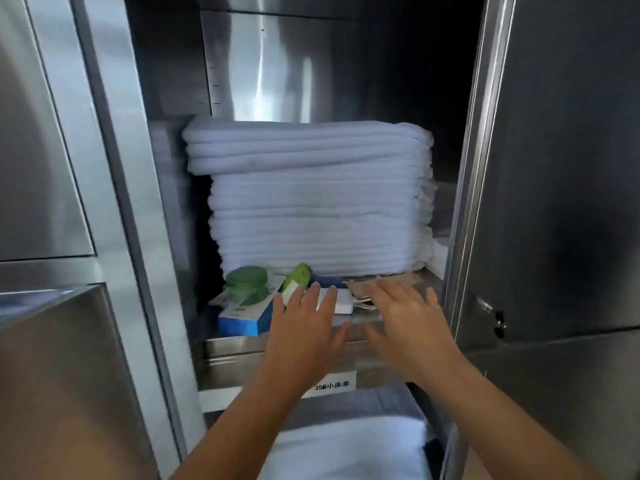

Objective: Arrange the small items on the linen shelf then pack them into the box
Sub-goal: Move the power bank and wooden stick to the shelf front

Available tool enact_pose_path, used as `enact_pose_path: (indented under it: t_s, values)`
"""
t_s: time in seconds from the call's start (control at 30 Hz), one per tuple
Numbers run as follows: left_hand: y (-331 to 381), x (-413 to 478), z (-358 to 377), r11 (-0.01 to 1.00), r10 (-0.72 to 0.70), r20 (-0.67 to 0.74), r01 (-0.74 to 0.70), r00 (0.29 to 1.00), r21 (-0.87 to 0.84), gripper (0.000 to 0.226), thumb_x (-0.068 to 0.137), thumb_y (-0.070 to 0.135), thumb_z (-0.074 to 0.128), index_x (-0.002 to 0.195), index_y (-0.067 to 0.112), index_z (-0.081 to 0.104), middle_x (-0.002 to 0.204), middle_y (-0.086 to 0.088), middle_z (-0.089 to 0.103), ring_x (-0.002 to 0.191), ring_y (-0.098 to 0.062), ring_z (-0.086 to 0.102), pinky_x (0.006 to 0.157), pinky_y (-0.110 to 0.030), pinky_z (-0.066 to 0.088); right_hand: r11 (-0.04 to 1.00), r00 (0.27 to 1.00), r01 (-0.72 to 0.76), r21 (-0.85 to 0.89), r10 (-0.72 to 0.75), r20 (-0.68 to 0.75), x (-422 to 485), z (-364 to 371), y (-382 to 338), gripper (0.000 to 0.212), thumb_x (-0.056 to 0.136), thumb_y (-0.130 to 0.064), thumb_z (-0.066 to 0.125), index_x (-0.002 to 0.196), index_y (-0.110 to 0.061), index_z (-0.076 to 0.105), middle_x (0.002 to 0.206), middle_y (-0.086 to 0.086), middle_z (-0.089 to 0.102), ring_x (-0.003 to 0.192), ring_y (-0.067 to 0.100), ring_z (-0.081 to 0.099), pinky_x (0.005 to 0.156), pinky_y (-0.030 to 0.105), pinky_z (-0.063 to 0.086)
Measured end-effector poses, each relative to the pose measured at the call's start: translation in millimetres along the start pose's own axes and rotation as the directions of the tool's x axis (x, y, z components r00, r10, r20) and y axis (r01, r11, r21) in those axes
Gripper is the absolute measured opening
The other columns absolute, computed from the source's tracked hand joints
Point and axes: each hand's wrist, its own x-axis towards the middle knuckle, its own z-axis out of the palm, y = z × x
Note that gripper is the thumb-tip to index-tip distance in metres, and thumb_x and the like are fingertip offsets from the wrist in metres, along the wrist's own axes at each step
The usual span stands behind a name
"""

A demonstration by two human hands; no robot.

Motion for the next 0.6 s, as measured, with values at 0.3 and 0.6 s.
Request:
enact_pose_path:
  t_s: [0.3,0.6]
  values:
    - [12.2,39.7,40.0,0.996,-0.094,-0.041,0.094,0.995,0.007,0.061,0.095,0.051,0.033,0.147,0.021,0.023,0.152,-0.006,0.026,0.140,-0.022,0.020,0.112,-0.049,0.012,0.995,0.995,0.097,0.030,-0.097,0.003,60.3,48.9,40.9,0.058,0.094,-0.047,0.039,0.146,-0.032,0.018,0.154,-0.008,0.020,0.140,0.013,0.016,0.112,0.047,0.012]
    - [-11.0,48.2,79.9,1.000,-0.031,-0.196,0.031,0.980,-0.004,0.052,0.066,0.030,0.081,0.110,0.005,0.068,0.114,-0.019,0.065,0.106,-0.038,0.061,0.081,-0.062,0.045,0.988,0.994,0.109,0.106,-0.107,-0.016,89.0,95.0,30.2,0.054,0.086,-0.035,0.058,0.135,-0.016,0.047,0.143,0.007,0.043,0.133,0.025,0.037,0.103,0.055,0.029]
